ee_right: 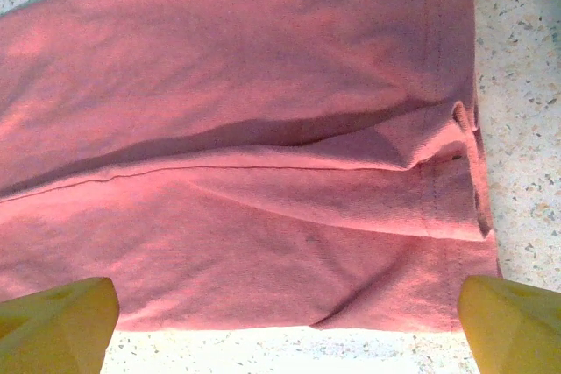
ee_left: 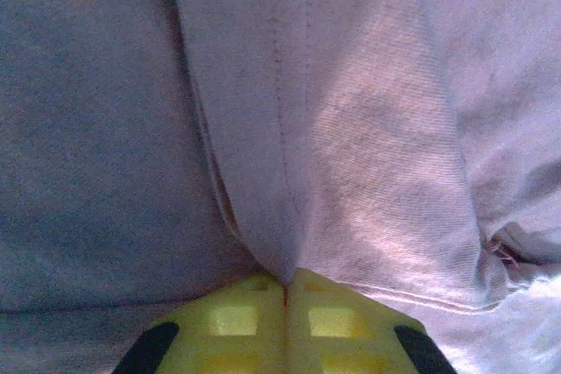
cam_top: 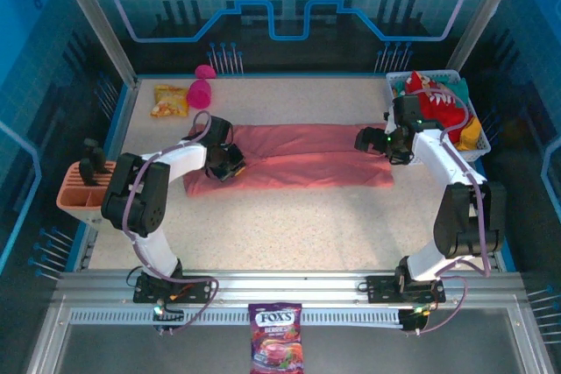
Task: Fold and stack the t-shirts
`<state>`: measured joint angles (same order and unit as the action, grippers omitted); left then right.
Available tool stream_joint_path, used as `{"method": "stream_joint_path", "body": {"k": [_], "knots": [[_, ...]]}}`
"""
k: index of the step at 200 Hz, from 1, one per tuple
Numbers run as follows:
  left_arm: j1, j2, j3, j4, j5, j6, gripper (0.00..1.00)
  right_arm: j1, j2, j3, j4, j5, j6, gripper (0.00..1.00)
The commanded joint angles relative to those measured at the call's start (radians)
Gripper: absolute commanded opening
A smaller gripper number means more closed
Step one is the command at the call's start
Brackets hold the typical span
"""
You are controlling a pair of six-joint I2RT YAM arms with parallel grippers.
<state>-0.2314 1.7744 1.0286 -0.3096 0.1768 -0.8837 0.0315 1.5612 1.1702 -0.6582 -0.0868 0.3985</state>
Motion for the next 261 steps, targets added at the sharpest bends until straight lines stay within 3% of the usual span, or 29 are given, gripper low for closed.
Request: {"method": "stream_joint_path", "body": {"k": [1, 96, 185, 261], "knots": [[0.001, 0.015, 0.064, -0.047, -0.012, 0.022, 0.01, -0.015, -0.029, 0.006, -0.024, -0.013, -0.009, 1.0], [-0.006, 0.176, 0.406, -0.227, -0.089, 0.146, 0.0, -0.016, 0.01, 0.025, -0.026, -0.05, -0.005, 1.0], [-0.056, 0.298, 0.55, -0.24, -0.079, 0.173, 0.02, -0.016, 0.015, 0.017, -0.027, -0.051, -0.009, 0.99], [-0.049, 0.363, 0.658, -0.353, -0.214, 0.222, 0.0, -0.016, 0.013, 0.008, -0.028, -0.054, -0.011, 0.99]]}}
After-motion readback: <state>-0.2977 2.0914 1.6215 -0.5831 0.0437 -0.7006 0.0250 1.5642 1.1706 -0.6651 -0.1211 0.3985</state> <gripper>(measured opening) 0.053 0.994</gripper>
